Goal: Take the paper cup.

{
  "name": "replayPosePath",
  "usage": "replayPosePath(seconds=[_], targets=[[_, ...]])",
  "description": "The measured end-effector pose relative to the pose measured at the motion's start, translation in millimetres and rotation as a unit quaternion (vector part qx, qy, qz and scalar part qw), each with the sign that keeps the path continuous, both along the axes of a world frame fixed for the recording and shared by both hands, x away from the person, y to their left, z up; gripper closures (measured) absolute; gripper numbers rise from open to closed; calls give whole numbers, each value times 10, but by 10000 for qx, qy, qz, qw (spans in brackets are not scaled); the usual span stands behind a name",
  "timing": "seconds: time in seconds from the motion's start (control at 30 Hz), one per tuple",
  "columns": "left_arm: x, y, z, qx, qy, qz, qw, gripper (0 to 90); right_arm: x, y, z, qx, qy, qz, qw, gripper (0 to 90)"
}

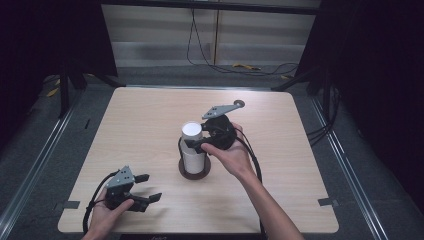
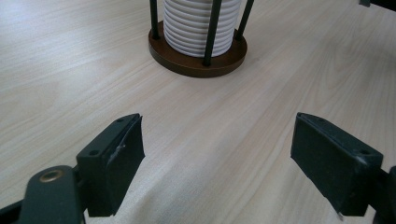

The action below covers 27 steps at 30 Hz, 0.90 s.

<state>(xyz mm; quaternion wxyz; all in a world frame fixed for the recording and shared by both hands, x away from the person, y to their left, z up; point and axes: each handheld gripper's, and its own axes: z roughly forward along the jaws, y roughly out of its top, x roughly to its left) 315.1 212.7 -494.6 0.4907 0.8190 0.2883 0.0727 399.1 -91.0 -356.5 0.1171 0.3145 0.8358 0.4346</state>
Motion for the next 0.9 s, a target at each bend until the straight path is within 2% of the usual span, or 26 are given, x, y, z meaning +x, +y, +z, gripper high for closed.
replayPosePath(seconds=[0.03,0.07,0.27,0.4,0.5,0.7,0.9], targets=[[-1,4,0,3,4,2,10000,172,25,38,-8,-115,113,6,9999,232],[-1,7,-4,-13,33,8,10000,172,35,46,-11,-137,133,16,9998,235],[-2,12,-3,-28,41,10,10000,172,82,123,27,-208,159,7,9997,255],[0,18,-4,-30,27,11,10000,172,78,142,22,-291,15,-73,9996,309],[0,25,-3,-19,12,20,10000,172,92,130,20,-213,114,-88,9997,310],[0,29,-1,-33,12,29,10000,172,98,127,14,-227,175,-98,9995,317],[3,28,-2,-20,7,5,10000,172,93,112,37,-183,96,-68,9998,324]])
